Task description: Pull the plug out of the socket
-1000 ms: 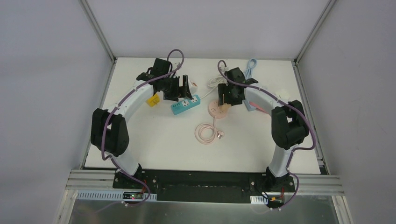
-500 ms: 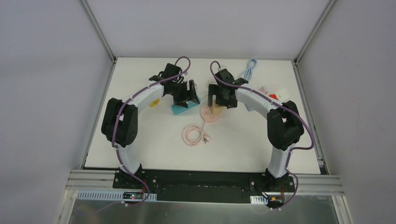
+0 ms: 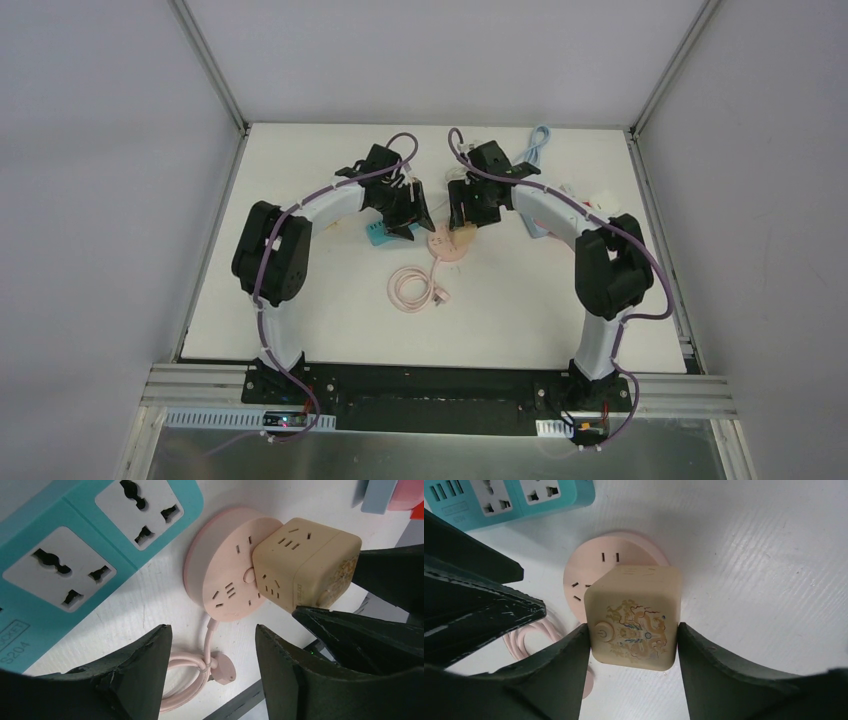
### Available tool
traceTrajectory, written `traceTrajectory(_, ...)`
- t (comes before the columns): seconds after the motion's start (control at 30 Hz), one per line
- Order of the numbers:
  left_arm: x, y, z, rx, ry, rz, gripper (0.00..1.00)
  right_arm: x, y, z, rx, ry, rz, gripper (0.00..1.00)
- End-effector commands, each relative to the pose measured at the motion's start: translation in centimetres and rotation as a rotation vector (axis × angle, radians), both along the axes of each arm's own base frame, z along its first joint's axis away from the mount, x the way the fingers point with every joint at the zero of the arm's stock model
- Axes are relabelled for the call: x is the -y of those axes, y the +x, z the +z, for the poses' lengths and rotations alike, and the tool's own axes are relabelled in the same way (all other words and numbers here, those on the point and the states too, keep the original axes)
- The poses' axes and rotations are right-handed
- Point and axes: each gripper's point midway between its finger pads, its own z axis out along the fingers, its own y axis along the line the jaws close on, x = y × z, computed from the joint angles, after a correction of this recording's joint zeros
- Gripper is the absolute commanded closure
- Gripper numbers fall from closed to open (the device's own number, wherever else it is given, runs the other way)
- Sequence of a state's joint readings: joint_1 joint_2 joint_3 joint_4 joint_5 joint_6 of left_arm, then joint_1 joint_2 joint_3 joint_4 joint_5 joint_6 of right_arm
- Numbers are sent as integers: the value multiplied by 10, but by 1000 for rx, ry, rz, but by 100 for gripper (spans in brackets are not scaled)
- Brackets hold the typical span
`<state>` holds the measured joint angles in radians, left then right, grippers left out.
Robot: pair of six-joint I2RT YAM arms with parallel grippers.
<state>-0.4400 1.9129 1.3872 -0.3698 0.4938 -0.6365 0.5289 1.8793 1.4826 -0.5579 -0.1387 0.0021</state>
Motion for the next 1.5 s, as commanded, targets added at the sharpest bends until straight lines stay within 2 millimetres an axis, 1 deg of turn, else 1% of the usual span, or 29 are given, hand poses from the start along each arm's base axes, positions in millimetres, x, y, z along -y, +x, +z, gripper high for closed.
traceTrajectory(0.0,7,11,-1,59,14,-14,37,-3,10,-4,70,-63,12,41)
traceTrajectory(0.1,8,13,-10,76,29,-21,37,4,11,-10,119,-118,-13,47)
traceTrajectory(0.23,12,10,-20,69,51,-26,38,0,5,-3,145,-91,-21,54)
traceTrajectory(0.33,14,5,-28,60,82,-33,38,-6,-3,-4,132,-69,-52,61)
traceTrajectory(0.43,8,1,-34,59,147,-38,39,-6,-8,-8,119,-73,-63,63)
traceTrajectory(0.5,5,-2,-38,57,187,-41,43,-3,-11,-11,110,-83,-67,56)
traceTrajectory(0.53,3,-3,-40,52,202,-42,45,-2,-11,-12,111,-83,-70,50)
traceTrajectory(0.63,-2,-9,-48,21,247,-37,49,2,-7,-9,121,-85,-93,36)
traceTrajectory(0.7,-5,-11,-52,5,262,-28,50,5,-4,-8,128,-87,-110,28)
traceTrajectory(0.77,-7,-13,-56,-7,272,-19,52,7,-3,-8,129,-87,-118,25)
traceTrajectory(0.87,-9,-16,-60,-22,278,-4,52,7,-2,-9,129,-89,-120,24)
traceTrajectory(0.97,-10,-19,-63,-36,274,5,53,5,-1,-9,136,-74,-116,31)
traceTrajectory(1.1,-12,-22,-68,-52,282,12,55,-5,0,-8,145,-28,-91,44)
traceTrajectory(1.17,-13,-23,-70,-54,289,13,56,-8,1,-5,155,-21,-87,56)
traceTrajectory(1.2,-14,-24,-69,-53,292,14,56,-9,0,-3,160,-22,-88,64)
traceTrajectory(1.27,-17,-24,-70,-49,302,16,56,-9,-1,0,156,-7,-95,72)
traceTrajectory(1.33,-20,-25,-71,-53,322,21,57,-13,-4,3,127,43,-94,85)
traceTrajectory(1.37,-22,-25,-71,-55,331,22,57,-14,-4,6,109,85,-103,95)
traceTrajectory(1.4,-23,-25,-71,-57,339,20,57,-16,-4,9,90,135,-112,100)
traceTrajectory(1.47,-25,-26,-72,-61,348,18,58,-20,-3,19,84,218,-118,100)
